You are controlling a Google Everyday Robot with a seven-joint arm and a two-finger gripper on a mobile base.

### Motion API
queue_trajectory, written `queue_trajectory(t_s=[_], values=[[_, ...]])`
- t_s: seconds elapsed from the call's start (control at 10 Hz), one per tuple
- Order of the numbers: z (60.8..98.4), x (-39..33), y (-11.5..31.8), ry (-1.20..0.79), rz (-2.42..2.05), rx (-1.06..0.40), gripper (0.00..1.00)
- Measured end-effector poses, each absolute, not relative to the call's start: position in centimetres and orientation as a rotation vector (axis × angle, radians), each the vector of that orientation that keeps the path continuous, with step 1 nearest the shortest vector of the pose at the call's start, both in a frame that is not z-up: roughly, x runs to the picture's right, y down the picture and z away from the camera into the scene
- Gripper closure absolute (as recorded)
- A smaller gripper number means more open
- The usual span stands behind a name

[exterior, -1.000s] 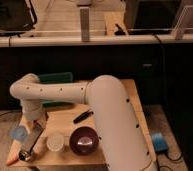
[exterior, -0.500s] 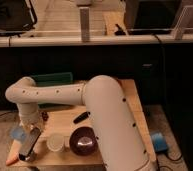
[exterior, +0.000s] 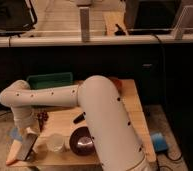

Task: Place eraser in metal cup

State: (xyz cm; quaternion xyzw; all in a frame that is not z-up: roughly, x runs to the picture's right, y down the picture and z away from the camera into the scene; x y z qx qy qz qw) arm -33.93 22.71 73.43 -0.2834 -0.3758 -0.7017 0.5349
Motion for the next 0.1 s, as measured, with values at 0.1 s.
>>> queue_trajectory(t_s=[0.1], values=[[73.38, -34.07, 22.90, -0.897, -1.676, -0.678, 0.93]])
